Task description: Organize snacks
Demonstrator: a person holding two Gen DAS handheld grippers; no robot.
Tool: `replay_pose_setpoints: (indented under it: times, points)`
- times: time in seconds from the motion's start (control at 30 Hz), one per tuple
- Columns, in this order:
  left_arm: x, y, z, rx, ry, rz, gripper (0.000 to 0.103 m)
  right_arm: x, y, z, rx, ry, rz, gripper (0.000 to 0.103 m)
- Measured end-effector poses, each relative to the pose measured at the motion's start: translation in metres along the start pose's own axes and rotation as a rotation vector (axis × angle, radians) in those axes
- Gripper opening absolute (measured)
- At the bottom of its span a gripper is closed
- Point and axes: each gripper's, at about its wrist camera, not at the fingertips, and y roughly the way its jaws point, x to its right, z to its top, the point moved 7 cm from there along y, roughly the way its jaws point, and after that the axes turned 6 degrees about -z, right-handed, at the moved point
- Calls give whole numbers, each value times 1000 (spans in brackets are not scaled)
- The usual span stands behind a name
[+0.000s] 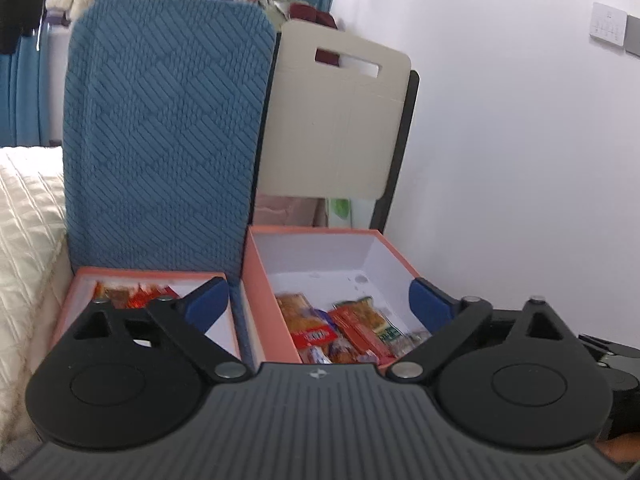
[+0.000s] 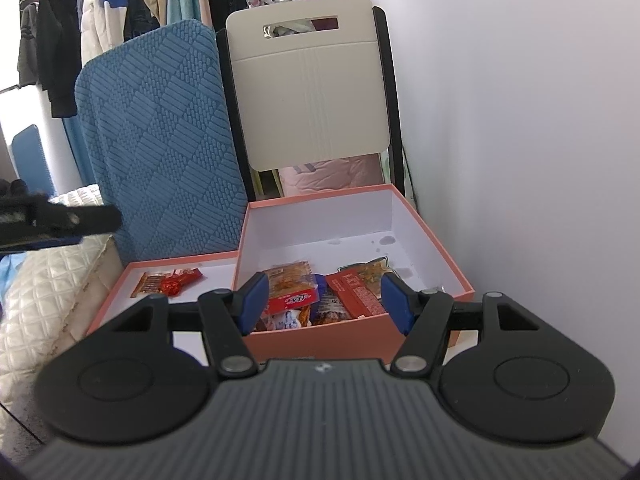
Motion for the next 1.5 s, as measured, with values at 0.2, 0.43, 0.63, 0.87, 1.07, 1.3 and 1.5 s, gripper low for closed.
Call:
replay_pose_setpoints:
  times: [0.2,0.43,0.63,0.87,1.07,1.3,1.5]
  points:
    - [0,0,2,-7,13,28,103,1,1,0,2,-8,-9,64]
    - [-2,-3,3,-5,5,43,103,5,3,1,1,-8,-35,65]
    - [-4,-4,3,-6,-3,54,103,7,4,3,11,1,-43,103]
    - [-5,-2,2,-17,-6,65,103,8,5,2,12,-6,-57,103]
    - [-7,-1,0,-28,-12,76,103,8,5,2,13,-10,-60,103]
    - [-9,-3,1,-27,-19,84,103,3,5,6,25,-26,-54,103]
    - [-8,-3,1,-30,-18,89,103,2,4,8,27,-25,-49,103]
